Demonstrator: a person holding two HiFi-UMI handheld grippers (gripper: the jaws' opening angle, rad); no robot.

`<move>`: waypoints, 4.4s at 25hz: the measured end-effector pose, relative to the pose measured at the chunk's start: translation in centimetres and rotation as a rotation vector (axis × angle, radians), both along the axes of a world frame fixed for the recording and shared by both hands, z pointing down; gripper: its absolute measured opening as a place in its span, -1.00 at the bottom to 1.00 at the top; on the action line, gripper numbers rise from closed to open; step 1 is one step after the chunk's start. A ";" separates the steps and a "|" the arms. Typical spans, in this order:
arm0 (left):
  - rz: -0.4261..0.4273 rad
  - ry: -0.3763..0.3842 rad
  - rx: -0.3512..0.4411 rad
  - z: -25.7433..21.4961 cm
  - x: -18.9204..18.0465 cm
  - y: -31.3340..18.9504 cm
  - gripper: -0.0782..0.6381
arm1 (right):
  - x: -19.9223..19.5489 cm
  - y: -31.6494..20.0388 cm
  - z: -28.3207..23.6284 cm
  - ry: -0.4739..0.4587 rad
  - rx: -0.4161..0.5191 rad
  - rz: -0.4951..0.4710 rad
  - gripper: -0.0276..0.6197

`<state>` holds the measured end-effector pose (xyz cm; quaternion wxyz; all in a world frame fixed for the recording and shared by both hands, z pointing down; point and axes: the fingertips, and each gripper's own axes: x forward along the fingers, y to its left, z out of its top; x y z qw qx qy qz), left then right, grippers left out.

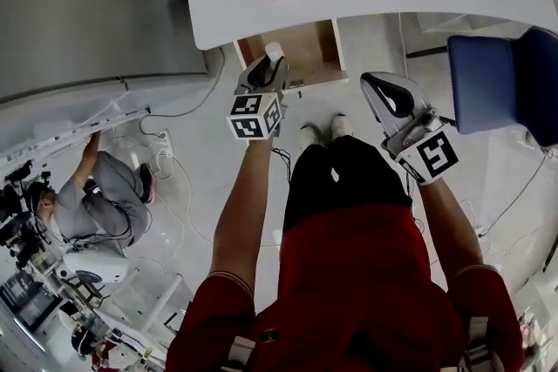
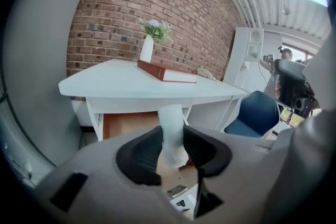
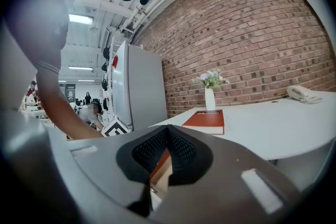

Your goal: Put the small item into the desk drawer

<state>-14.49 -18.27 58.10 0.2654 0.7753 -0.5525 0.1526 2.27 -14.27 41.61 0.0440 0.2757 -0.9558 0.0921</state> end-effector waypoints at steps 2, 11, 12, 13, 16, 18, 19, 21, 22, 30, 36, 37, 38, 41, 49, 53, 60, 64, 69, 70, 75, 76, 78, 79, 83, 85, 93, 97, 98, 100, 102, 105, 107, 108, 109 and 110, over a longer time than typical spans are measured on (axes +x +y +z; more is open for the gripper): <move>0.004 0.000 -0.029 1.9 -0.4 -0.7 -0.42 | -0.3 -0.1 0.7 -0.002 -0.008 0.014 -0.88; 0.013 -0.039 -0.132 8.6 -2.0 -4.2 -0.42 | 0.4 0.0 4.3 0.000 -0.066 0.080 -0.88; 0.020 -0.048 -0.144 9.3 -1.9 -4.6 -0.42 | 0.6 -0.1 4.6 0.001 -0.071 0.089 -0.88; 0.026 -0.057 -0.158 10.0 -1.9 -5.1 -0.42 | 0.7 -0.4 4.9 0.004 -0.076 0.103 -0.88; 0.018 -0.059 -0.204 12.2 -2.1 -6.3 -0.42 | 1.1 -0.8 5.9 0.015 -0.089 0.131 -0.88; -0.007 -0.042 -0.236 13.6 -2.4 -6.9 -0.41 | 1.5 -0.8 6.5 0.028 -0.097 0.138 -0.88; -0.018 -0.038 -0.251 14.3 -2.6 -7.1 -0.41 | 1.6 -0.9 6.7 0.029 -0.100 0.146 -0.88; -0.030 -0.039 -0.281 15.5 -2.8 -7.5 -0.41 | 1.7 -1.1 6.9 0.022 -0.104 0.154 -0.88; -0.034 -0.042 -0.295 16.1 -3.0 -7.7 -0.41 | 1.7 -1.1 7.0 0.015 -0.106 0.152 -0.88; -0.068 -0.050 -0.367 19.4 -3.6 -8.4 -0.41 | 2.9 -0.9 8.6 0.052 -0.132 0.177 -0.88; -0.075 -0.063 -0.384 20.6 -3.6 -8.6 -0.40 | 3.2 -1.1 9.1 0.058 -0.139 0.207 -0.88; -0.072 -0.066 -0.386 20.7 -3.6 -8.7 -0.40 | 3.1 -1.2 9.2 0.055 -0.138 0.207 -0.88; -0.069 -0.068 -0.389 20.9 -3.6 -8.7 -0.40 | 3.1 -1.2 9.3 0.055 -0.140 0.205 -0.88; -0.065 -0.074 -0.398 21.4 -3.6 -8.8 -0.40 | 3.2 -0.9 10.0 0.062 -0.150 0.195 -0.88; -0.078 -0.083 -0.404 21.7 -3.9 -9.0 -0.36 | 3.4 -1.5 10.1 0.065 -0.149 0.197 -0.88; -0.077 -0.082 -0.393 21.2 -3.8 -9.1 -0.26 | 3.2 -1.5 10.1 0.061 -0.152 0.192 -0.88; -0.062 -0.071 -0.322 18.1 -3.5 -8.6 -0.21 | 2.2 -1.6 9.4 0.037 -0.143 0.179 -0.88; -0.029 -0.048 -0.259 14.7 -2.6 -7.7 -0.22 | 1.4 -1.7 8.5 0.015 -0.134 0.166 -0.88; 0.066 -0.030 -0.135 8.7 -0.2 -5.3 -0.25 | 0.5 -2.1 6.6 -0.009 -0.098 0.161 -0.88; 0.083 -0.029 -0.104 7.2 0.2 -4.7 -0.28 | 0.2 -2.1 6.1 -0.014 -0.093 0.158 -0.88; 0.132 0.002 0.054 -1.2 1.7 -1.6 -0.42 | -1.0 -1.5 3.4 -0.030 -0.071 0.146 -0.88; 0.137 0.011 0.082 -2.8 2.0 -1.0 -0.46 | -1.1 -1.4 3.0 -0.025 -0.072 0.146 -0.88; 0.144 0.029 0.135 -6.1 2.5 0.2 -0.53 | -1.2 -1.0 2.1 -0.016 -0.068 0.150 -0.88; 0.148 0.037 0.162 -7.8 2.7 0.9 -0.57 | -1.2 -0.7 1.5 -0.017 -0.064 0.150 -0.88; 0.185 0.024 0.269 -14.0 3.6 3.1 -0.69 | -1.3 0.5 -1.6 -0.035 -0.042 0.145 -0.88; 0.198 -0.007 0.318 -16.6 3.6 4.0 -0.73 | -1.4 1.3 -3.2 -0.042 -0.018 0.130 -0.88; 0.215 -0.066 0.460 -24.3 3.6 7.8 -0.77 | -1.2 3.8 -8.3 -0.101 0.038 0.113 -0.88; 0.229 -0.059 0.495 -26.6 4.1 9.6 -0.77 | -1.6 4.3 -10.1 -0.109 0.077 0.093 -0.88; 0.234 -0.057 0.504 -27.1 4.2 10.0 -0.77 | -1.7 4.5 -10.5 -0.111 0.086 0.090 -0.88; 0.236 -0.049 0.518 -27.8 4.4 10.5 -0.77 | -1.6 4.8 -11.3 -0.112 0.104 0.089 -0.88; 0.232 -0.038 0.524 -28.1 4.3 10.8 -0.77 | -1.6 5.2 -11.9 -0.110 0.120 0.090 -0.88; 0.228 -0.029 0.529 -28.3 3.9 11.0 -0.77 | -1.9 5.8 -12.3 -0.100 0.132 0.081 -0.88; 0.227 -0.028 0.529 -28.4 3.8 10.9 -0.77 | -2.0 6.1 -12.4 -0.092 0.132 0.075 -0.88; 0.226 -0.028 0.528 -28.4 3.8 10.9 -0.77 | -2.0 6.1 -12.4 -0.089 0.131 0.074 -0.88; 0.224 -0.027 0.529 -28.5 3.7 10.8 -0.77 | -1.9 6.2 -12.5 -0.086 0.132 0.073 -0.88; 0.222 -0.026 0.530 -28.5 3.7 10.7 -0.77 | -1.9 6.1 -12.5 -0.082 0.133 0.072 -0.88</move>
